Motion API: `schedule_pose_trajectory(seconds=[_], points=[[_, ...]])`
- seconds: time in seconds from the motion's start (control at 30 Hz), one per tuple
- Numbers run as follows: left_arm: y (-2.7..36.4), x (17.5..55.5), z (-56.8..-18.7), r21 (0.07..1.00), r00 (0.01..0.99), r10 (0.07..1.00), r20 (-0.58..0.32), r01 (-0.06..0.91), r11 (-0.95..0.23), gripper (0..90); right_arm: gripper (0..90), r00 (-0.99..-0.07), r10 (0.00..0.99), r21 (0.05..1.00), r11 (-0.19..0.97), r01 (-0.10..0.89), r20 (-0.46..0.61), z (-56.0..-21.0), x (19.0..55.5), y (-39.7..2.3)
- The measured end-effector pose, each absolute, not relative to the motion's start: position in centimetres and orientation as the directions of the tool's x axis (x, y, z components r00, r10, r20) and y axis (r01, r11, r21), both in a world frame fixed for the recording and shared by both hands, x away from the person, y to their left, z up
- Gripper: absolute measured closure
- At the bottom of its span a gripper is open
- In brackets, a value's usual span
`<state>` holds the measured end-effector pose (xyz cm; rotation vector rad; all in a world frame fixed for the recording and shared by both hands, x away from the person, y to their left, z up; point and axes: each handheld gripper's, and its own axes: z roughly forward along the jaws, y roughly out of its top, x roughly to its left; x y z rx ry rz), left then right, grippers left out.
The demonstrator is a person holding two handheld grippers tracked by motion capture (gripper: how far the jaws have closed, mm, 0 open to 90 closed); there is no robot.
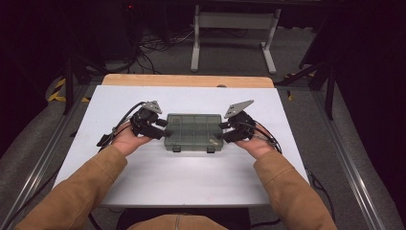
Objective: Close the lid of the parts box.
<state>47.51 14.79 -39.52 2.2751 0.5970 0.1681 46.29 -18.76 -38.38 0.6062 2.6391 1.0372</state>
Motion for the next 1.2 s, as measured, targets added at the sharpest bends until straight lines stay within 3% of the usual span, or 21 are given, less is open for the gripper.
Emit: schedule_pose_trajectory(seconds=[0.03, 0.07, 0.1, 0.13, 0.17, 0.23, 0.53, 1.2], points=[[15.0, 47.4, -39.4, 0.719, 0.882, 0.467, -0.063, 0.365, -0.591, 29.5, 29.1, -0.886, 0.458, 0.716, 0.642, 0.274, -0.072, -38.0, 45.9, -18.8], [15.1, 47.3, -39.3, 0.732, 0.881, 0.468, -0.07, 0.364, -0.576, 23.4, 24.7, -0.881, 0.464, 0.722, 0.64, 0.263, -0.09, -37.8, 45.7, -18.8], [15.3, 47.2, -39.2, 0.74, 0.878, 0.472, -0.077, 0.368, -0.563, 23.4, 24.7, -0.881, 0.464, 0.722, 0.64, 0.263, -0.09, -37.8, 45.7, -18.8], [15.5, 47.1, -39.0, 0.747, 0.875, 0.476, -0.088, 0.374, -0.55, 10.1, 15.7, -0.876, 0.472, 0.741, 0.623, 0.25, -0.101, -37.4, 45.2, -18.8], [15.5, 46.9, -39.0, 0.753, 0.872, 0.481, -0.09, 0.376, -0.541, 10.1, 15.7, -0.876, 0.472, 0.741, 0.623, 0.25, -0.101, -37.4, 45.2, -18.8], [16.0, 46.5, -38.7, 0.773, 0.868, 0.49, -0.081, 0.365, -0.519, 1.4, 9.3, -0.875, 0.471, 0.767, 0.601, 0.227, -0.11, -36.9, 44.7, -18.9], [18.8, 43.9, -37.6, 0.86, 0.849, 0.527, -0.039, 0.297, -0.414, 0.5, 2.3, -0.871, 0.473, 0.809, 0.559, 0.18, -0.133, -35.8, 43.3, -19.3], [24.7, 38.7, -40.0, 0.967, 0.791, 0.611, -0.017, 0.169, -0.192, 1.8, 2.1, -0.845, 0.514, 0.907, 0.411, 0.09, -0.149, -37.2, 39.7, -22.0]])
